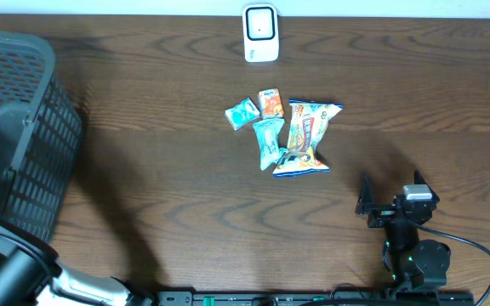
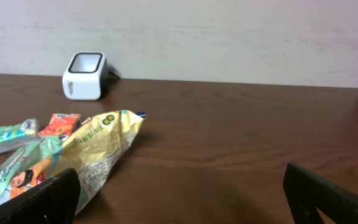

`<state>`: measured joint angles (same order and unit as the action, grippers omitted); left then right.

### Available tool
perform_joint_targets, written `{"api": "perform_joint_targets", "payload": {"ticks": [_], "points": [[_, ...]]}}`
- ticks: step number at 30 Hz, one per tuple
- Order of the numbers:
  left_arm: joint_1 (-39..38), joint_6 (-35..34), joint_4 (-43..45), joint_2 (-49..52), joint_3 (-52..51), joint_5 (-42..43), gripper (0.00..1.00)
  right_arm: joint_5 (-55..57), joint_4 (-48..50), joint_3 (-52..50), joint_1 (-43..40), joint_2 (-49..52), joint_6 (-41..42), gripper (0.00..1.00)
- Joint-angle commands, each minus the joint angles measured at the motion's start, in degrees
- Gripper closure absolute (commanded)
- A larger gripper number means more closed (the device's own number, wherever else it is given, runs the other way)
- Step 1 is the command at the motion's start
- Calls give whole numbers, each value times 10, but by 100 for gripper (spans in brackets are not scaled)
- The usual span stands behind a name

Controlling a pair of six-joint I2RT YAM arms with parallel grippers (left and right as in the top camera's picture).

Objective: Scan the item barcode

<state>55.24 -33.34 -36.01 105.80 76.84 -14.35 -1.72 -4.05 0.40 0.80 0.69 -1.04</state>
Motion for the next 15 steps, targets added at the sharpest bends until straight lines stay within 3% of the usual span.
{"api": "perform_joint_targets", "payload": {"ticks": [1, 4, 5, 9, 15], "points": [[2, 3, 0, -60, 3, 47, 43, 1, -2, -1, -4, -3, 3, 1], [-1, 0, 6, -101, 3, 101, 43, 1, -2, -1, -4, -3, 3, 1], [-9, -28, 17, -145, 3, 157, 42, 1, -2, -1, -4, -3, 3, 1], [-29, -76, 49, -209, 3, 245, 42, 1, -2, -1, -4, -3, 3, 1], [-98, -158, 125, -300, 3, 337, 42, 1, -2, -1, -4, -3, 3, 1]]}}
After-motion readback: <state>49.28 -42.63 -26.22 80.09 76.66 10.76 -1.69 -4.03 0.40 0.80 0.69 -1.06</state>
